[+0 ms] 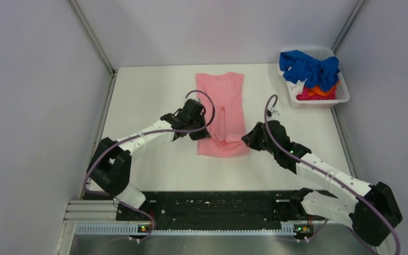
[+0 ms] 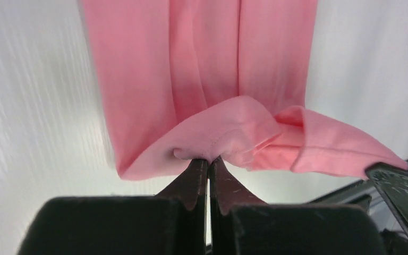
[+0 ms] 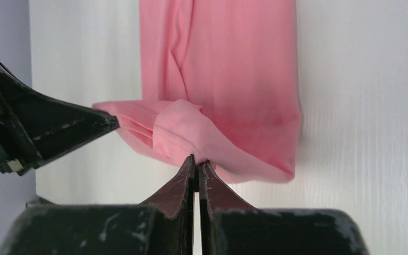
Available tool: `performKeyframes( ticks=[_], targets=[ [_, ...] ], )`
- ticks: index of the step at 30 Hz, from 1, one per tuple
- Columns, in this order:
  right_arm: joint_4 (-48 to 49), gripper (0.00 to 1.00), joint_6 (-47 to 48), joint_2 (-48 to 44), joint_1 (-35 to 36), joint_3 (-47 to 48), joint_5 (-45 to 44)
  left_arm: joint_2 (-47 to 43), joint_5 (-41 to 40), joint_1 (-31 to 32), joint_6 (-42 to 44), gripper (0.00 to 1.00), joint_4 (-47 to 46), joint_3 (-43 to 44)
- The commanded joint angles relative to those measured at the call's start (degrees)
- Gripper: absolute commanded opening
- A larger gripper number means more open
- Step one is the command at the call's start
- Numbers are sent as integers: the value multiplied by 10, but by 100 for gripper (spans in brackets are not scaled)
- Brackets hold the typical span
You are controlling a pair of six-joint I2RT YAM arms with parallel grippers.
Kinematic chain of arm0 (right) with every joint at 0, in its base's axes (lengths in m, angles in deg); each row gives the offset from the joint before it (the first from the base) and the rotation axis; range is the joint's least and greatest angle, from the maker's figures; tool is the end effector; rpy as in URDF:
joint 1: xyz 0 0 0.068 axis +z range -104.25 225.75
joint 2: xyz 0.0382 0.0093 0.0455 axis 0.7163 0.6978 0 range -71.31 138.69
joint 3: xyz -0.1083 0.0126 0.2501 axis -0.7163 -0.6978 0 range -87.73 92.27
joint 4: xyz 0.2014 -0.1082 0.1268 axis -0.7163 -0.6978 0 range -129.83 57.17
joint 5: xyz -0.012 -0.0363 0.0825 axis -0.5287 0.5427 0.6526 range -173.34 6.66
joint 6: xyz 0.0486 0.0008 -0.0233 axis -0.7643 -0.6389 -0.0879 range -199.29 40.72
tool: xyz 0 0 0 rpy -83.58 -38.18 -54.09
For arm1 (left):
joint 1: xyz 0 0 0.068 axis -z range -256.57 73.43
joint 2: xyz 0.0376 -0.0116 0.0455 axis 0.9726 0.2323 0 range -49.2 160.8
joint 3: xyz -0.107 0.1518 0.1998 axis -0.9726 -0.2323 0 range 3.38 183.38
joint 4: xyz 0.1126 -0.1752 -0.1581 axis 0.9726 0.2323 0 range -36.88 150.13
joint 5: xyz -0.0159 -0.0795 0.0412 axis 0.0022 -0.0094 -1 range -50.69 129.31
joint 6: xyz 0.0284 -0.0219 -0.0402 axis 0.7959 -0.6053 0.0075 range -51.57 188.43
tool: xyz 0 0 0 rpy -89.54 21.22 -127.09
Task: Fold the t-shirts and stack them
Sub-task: Fold the folded rectangular tshirt in 1/3 of the way
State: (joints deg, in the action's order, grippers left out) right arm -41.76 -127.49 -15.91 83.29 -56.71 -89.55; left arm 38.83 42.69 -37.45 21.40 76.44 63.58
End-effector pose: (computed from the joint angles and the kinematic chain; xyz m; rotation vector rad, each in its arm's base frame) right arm 0.1685 0.1245 0.2243 0.2739 2.2283 0.7347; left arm 0.2503 -0.2063 0.2308 -0.1525 2.5973 -0.6829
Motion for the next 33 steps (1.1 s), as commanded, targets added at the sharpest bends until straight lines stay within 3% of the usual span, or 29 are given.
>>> performKeyframes(
  ticks=[1,10,22,28,29,31,33],
  targets=[
    [83,0,42,81,-43,72,-22,41,-8,-39,43,0,-13,75],
    [162,0,78,260,-144,187,54,144,18,-125,78,0,7,192],
    [181,0,114,455,-188,308,141,258,41,-167,103,1,16,290],
    [162,4,120,516,-211,367,139,290,69,-184,122,38,7,321],
    [161,9,119,520,-216,374,134,292,67,-186,127,44,6,327],
    [154,30,119,524,-226,390,132,292,75,-190,136,57,9,341],
    [141,50,124,515,-230,394,129,281,78,-193,143,95,14,343]
  ],
)
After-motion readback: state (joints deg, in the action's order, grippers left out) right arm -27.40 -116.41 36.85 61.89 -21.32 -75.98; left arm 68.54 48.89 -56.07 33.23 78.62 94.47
